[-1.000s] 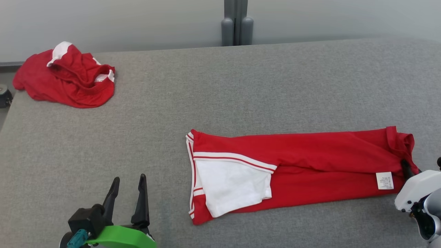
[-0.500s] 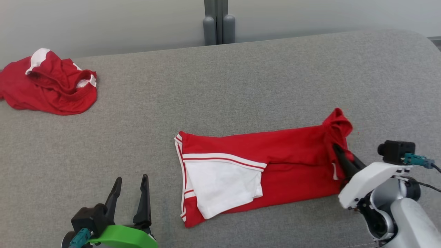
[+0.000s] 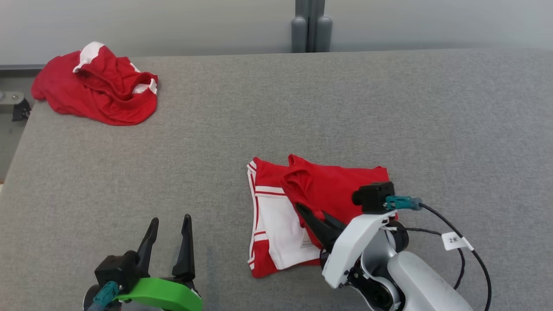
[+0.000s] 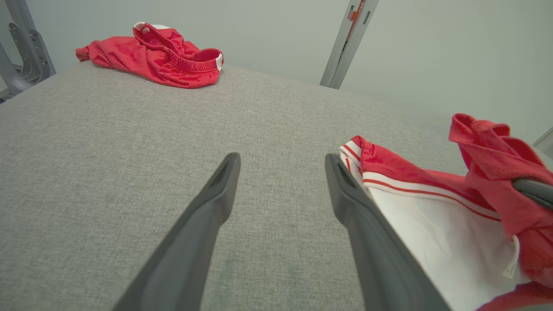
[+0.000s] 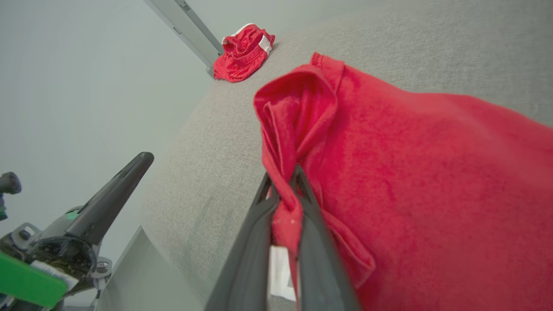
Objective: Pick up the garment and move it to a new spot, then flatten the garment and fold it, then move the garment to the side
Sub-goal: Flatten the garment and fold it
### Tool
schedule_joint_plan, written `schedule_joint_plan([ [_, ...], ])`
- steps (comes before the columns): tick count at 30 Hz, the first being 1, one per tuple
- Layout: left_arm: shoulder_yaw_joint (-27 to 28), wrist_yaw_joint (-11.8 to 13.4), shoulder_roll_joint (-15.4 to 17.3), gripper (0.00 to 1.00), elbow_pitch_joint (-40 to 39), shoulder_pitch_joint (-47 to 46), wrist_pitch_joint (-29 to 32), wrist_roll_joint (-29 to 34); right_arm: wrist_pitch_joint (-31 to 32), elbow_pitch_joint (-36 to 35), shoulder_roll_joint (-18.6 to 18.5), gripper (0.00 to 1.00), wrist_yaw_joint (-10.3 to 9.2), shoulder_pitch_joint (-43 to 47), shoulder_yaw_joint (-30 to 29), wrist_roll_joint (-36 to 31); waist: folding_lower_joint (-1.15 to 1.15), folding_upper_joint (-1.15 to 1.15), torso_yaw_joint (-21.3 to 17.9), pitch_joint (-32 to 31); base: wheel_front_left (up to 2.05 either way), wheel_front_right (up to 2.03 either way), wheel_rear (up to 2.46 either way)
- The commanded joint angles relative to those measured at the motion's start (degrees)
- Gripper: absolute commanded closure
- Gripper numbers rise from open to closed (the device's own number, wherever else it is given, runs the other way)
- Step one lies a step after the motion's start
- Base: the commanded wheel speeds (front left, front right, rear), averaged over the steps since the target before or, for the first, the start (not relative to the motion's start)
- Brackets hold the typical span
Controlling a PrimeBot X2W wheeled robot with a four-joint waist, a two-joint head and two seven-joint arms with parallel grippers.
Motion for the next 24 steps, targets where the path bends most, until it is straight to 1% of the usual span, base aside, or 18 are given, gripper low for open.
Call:
schedule_joint_plan([
  [1, 0.0, -0.3, -0.2, 0.00, 0.3, -1.2, -0.2, -0.1, -0.7, 1.6, 0.3, 1.00, 0.01, -1.5, 1.3, 0.6, 0.00, 0.00, 2.1, 0.2, 0.00, 0.00, 0.00],
  [8, 0.3, -0.6, -1.0, 0.00, 1.0, -1.3, -0.4, -0.1, -2.9, 10.0, 1.1, 1.00, 0.01, -5.9, 4.8, 2.3, 0.00, 0.00, 5.0, 0.4, 0.00, 0.00, 0.00],
  [9, 0.3, -0.7, -1.1, 0.00, 1.1, -1.3, -0.5, 0.0, -3.2, 11.3, 1.2, 0.85, 0.01, -6.4, 5.1, 2.6, 0.00, 0.00, 5.2, 0.4, 0.00, 0.00, 0.00],
  [10, 0.4, -0.8, -1.2, 0.00, 1.2, -1.3, -0.5, 0.0, -3.5, 12.2, 1.3, 0.56, 0.01, -6.8, 5.6, 2.6, 0.00, 0.00, 5.4, 0.4, 0.00, 0.00, 0.00],
  [11, 0.4, -0.9, -1.3, 0.00, 1.4, -1.3, -0.5, 0.1, -3.7, 13.0, 1.4, 0.00, 0.01, -7.3, 6.3, 3.0, 0.00, 0.00, 5.5, 0.4, 0.00, 0.00, 0.00],
  [15, 0.6, -1.0, -1.5, 0.00, 1.7, -1.0, -0.6, 0.4, -6.3, 14.1, 1.4, 0.00, 0.00, -8.6, 7.9, 5.2, 0.00, 0.00, 5.4, 0.3, 0.00, 0.00, 0.00],
  [19, 0.3, -1.4, -1.7, 0.00, 1.8, -1.4, -0.5, 0.9, -9.8, 13.8, 1.0, 0.00, 0.00, -9.7, 7.8, 5.5, 0.00, 0.00, 4.4, 0.2, 0.00, 0.00, 0.00],
  [21, 0.1, -1.5, -1.8, 0.00, 1.9, -1.5, -0.5, 1.2, -12.4, 13.6, -0.2, 0.00, 0.00, -10.1, 6.7, 4.2, 0.00, 0.00, 3.8, 0.1, 0.00, 0.00, 0.00],
  [24, 0.0, -1.7, -1.9, 0.00, 1.8, -1.8, -0.5, 1.8, -17.1, 14.3, -2.2, 0.00, 0.00, -10.5, 4.3, -0.5, 0.00, 0.00, 2.6, -0.1, 0.00, 0.00, 0.00],
])
